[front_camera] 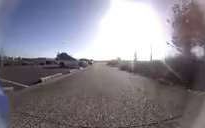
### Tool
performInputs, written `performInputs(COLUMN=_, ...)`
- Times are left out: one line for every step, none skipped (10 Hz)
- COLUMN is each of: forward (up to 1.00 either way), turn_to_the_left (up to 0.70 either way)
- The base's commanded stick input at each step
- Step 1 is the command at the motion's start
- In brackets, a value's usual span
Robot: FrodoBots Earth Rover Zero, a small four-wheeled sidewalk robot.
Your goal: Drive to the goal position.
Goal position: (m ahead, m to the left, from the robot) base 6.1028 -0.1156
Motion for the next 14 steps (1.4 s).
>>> performInputs(forward=0.7, turn_to_the_left=0.0)
performInputs(forward=0.7, turn_to_the_left=0.0)
performInputs(forward=0.7, turn_to_the_left=0.0)
performInputs(forward=0.7, turn_to_the_left=0.0)
performInputs(forward=0.7, turn_to_the_left=0.0)
performInputs(forward=0.7, turn_to_the_left=0.0)
performInputs(forward=0.7, turn_to_the_left=0.0)
performInputs(forward=0.7, turn_to_the_left=0.0)
performInputs(forward=0.7, turn_to_the_left=0.0)
performInputs(forward=0.7, turn_to_the_left=0.0)
performInputs(forward=0.7, turn_to_the_left=0.0)
performInputs(forward=0.7, turn_to_the_left=0.0)
performInputs(forward=0.7, turn_to_the_left=0.0)
performInputs(forward=0.7, turn_to_the_left=0.0)
